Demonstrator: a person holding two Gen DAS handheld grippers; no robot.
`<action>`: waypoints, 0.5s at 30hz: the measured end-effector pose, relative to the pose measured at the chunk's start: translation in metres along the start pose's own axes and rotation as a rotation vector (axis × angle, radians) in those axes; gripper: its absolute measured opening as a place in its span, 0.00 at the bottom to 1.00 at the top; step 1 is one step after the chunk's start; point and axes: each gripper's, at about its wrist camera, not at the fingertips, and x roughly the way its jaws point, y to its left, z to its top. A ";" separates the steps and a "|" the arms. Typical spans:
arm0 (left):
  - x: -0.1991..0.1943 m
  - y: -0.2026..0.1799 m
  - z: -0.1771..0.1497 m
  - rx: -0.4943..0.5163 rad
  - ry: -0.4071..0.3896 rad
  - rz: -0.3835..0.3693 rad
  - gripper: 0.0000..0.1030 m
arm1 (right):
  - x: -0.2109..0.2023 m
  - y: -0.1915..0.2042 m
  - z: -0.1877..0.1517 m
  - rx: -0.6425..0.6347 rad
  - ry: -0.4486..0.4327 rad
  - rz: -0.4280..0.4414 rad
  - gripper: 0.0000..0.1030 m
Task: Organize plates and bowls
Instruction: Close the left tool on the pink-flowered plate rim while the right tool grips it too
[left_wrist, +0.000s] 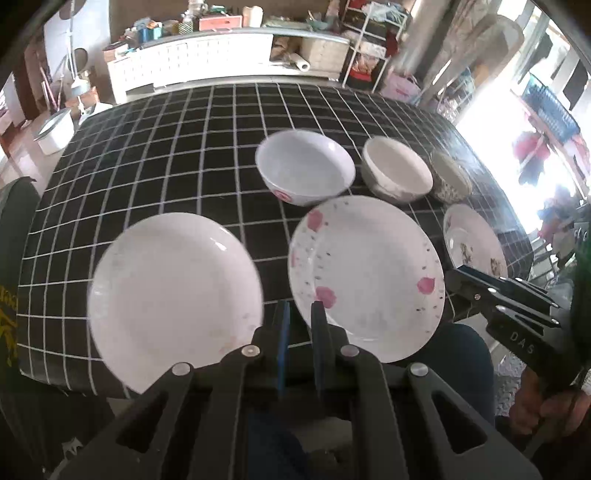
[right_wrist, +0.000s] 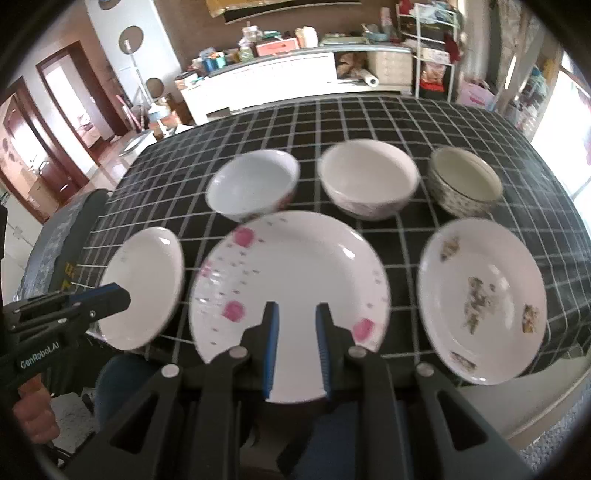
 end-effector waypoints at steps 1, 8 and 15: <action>0.002 -0.001 0.001 0.004 0.007 0.001 0.10 | 0.000 -0.007 -0.002 0.008 0.001 -0.007 0.23; 0.034 -0.004 0.008 0.010 0.059 0.020 0.10 | 0.013 -0.031 -0.003 0.029 0.013 -0.030 0.23; 0.062 -0.001 0.018 0.018 0.100 0.055 0.10 | 0.026 -0.047 0.002 0.045 0.018 -0.058 0.23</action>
